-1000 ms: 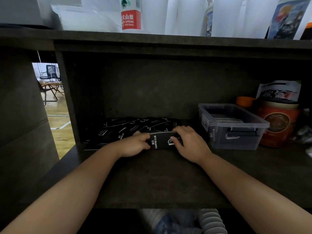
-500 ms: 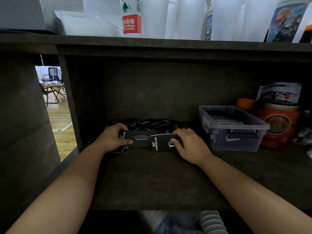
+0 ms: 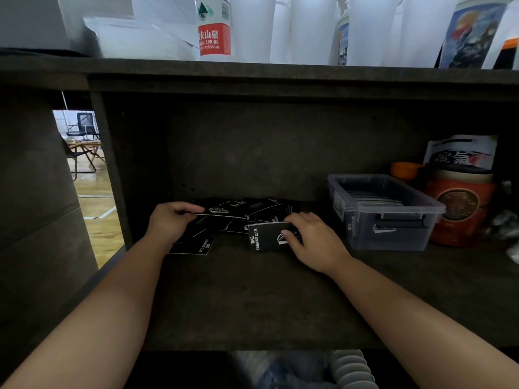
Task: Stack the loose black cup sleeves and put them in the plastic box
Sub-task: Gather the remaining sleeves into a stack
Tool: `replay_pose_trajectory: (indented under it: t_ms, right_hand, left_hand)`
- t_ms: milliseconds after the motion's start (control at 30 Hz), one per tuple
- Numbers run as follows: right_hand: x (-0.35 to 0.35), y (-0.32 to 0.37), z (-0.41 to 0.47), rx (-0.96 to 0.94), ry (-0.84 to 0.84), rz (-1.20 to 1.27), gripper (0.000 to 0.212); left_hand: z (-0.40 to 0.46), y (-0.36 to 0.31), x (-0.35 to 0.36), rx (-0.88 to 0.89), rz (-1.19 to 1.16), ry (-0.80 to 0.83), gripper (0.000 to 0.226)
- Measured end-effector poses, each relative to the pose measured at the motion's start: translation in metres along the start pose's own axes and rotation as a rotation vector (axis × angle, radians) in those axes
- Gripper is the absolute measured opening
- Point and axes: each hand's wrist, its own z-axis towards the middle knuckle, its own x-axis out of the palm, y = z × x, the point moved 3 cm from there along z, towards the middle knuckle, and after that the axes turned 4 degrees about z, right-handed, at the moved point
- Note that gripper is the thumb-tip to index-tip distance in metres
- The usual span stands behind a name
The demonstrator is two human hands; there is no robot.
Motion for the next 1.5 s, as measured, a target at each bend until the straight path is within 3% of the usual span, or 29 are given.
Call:
replay_pose_trajectory:
  t_ms: [200,267,333,400,467,567,667,867,1033,1133,1267,1400,1500]
  right_hand:
    - [-0.001,0.001,-0.001,0.005,0.007,-0.003,0.029]
    - [-0.001,0.001,-0.001,0.013,0.0,-0.017,0.028]
    - [-0.001,0.0,0.0,0.04,-0.03,-0.04,0.027]
    - [-0.001,-0.002,0.001,0.069,-0.057,-0.053,0.027]
    - [0.0,-0.003,0.001,0.083,-0.063,-0.049,0.026]
    - [-0.001,-0.003,0.001,0.087,-0.071,-0.018,0.025]
    - [-0.003,-0.002,0.0,0.08,-0.075,0.007,0.026]
    - [-0.003,-0.002,0.001,0.076,-0.035,0.001,0.026]
    - [-0.004,0.0,0.002,0.109,0.04,-0.11,0.05]
    - [-0.002,0.001,0.002,0.129,0.046,-0.122,0.052]
    - [-0.002,-0.006,0.002,0.163,0.024,-0.154,0.045]
    - [-0.002,-0.013,0.003,0.198,0.011,-0.169,0.039]
    - [-0.001,-0.013,0.003,0.194,0.014,-0.148,0.038]
  left_hand:
    - [0.0,-0.007,0.01,-0.138,-0.202,0.065,0.022]
    - [-0.003,-0.013,0.01,-0.085,-0.282,0.007,0.02]
    - [-0.007,-0.021,0.004,0.007,-0.461,-0.053,0.032]
    - [-0.011,-0.026,-0.001,0.028,-0.619,-0.011,0.044]
    - [-0.017,-0.032,0.004,0.052,-0.499,0.118,0.041]
    - [-0.023,-0.025,0.022,0.068,-0.155,0.286,0.015]
    - [-0.025,-0.027,0.037,0.244,0.265,0.262,0.016]
    - [-0.052,-0.055,0.066,0.574,0.725,0.218,0.026]
    - [-0.056,-0.061,0.078,0.766,0.848,0.229,0.027]
    - [-0.048,-0.059,0.064,0.704,0.814,0.108,0.026]
    - [-0.02,-0.031,0.02,0.326,0.796,-0.19,0.028]
    - [-0.003,0.007,-0.003,-0.084,0.876,-0.08,0.047]
    - [-0.005,0.009,0.005,-0.157,0.851,0.171,0.077]
